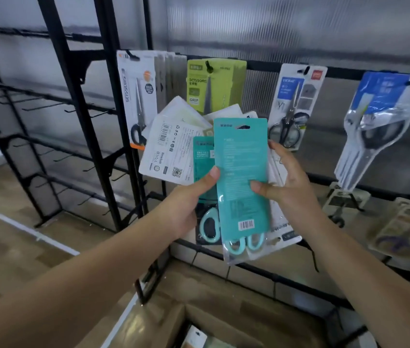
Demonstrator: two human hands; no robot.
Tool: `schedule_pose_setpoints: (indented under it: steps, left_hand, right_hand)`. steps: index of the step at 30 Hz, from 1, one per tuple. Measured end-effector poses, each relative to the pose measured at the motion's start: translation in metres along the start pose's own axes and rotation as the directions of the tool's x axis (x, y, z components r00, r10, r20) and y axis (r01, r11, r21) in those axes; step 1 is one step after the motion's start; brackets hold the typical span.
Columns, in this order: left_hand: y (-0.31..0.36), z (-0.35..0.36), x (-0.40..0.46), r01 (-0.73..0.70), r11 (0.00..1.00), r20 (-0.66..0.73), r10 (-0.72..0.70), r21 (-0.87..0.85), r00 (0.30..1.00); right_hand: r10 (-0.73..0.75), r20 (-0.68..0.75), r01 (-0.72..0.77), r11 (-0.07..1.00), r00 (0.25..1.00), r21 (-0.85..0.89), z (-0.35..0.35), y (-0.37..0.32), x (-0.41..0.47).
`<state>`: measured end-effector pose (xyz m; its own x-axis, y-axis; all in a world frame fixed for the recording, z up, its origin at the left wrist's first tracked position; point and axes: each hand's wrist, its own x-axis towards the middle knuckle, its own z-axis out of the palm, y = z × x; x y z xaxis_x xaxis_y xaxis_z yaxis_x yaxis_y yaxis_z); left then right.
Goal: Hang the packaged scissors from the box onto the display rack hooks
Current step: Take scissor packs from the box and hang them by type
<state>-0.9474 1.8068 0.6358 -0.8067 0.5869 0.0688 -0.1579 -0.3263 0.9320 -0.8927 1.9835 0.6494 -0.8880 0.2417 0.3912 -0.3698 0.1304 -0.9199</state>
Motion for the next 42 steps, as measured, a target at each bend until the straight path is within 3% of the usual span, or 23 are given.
schedule_pose_setpoints:
  steps: [7, 16, 22, 26, 31, 35, 38, 42]
  left_hand:
    - [0.015, 0.013, 0.017, 0.003, 0.988, 0.063, 0.007, -0.152, 0.998]
    - [0.012, 0.023, 0.023, 0.011, 0.96, 0.029, -0.003, -0.28, 1.0]
    - [0.004, 0.014, 0.025, 0.004, 0.966, -0.132, -0.04, -0.26, 0.99]
    - [0.003, 0.008, 0.024, 0.003, 0.981, -0.246, -0.052, -0.195, 0.968]
    - [-0.003, 0.025, 0.024, -0.043, 0.986, -0.279, -0.003, -0.159, 0.96]
    - [-0.008, 0.032, 0.02, -0.114, 0.987, -0.211, 0.088, -0.113, 0.973]
    - [-0.007, 0.034, 0.022, -0.053, 0.975, -0.232, 0.001, -0.217, 0.973]
    - [-0.009, 0.035, 0.023, 0.001, 0.981, -0.286, -0.058, -0.193, 0.957]
  right_hand:
    - [-0.06, 0.163, 0.059, 0.998, 0.985, 0.011, 0.008, -0.022, -0.004]
    - [-0.025, -0.121, 0.039, 0.992, 0.992, 0.122, 0.001, -0.022, -0.005]
    - [0.049, -0.318, 0.023, 0.976, 0.947, 0.217, -0.011, -0.031, -0.012]
    - [-0.041, -0.364, 0.124, 0.97, 0.931, 0.208, -0.011, -0.052, -0.014]
    - [-0.135, -0.202, 0.137, 0.991, 0.97, -0.004, 0.025, -0.052, -0.018]
    - [-0.08, -0.112, 0.085, 0.996, 0.99, 0.035, 0.039, -0.042, -0.016]
    - [0.018, -0.029, -0.017, 0.999, 0.999, 0.028, 0.042, -0.037, -0.012]
    - [0.023, 0.029, -0.016, 0.97, 0.999, -0.241, 0.037, -0.026, -0.012]
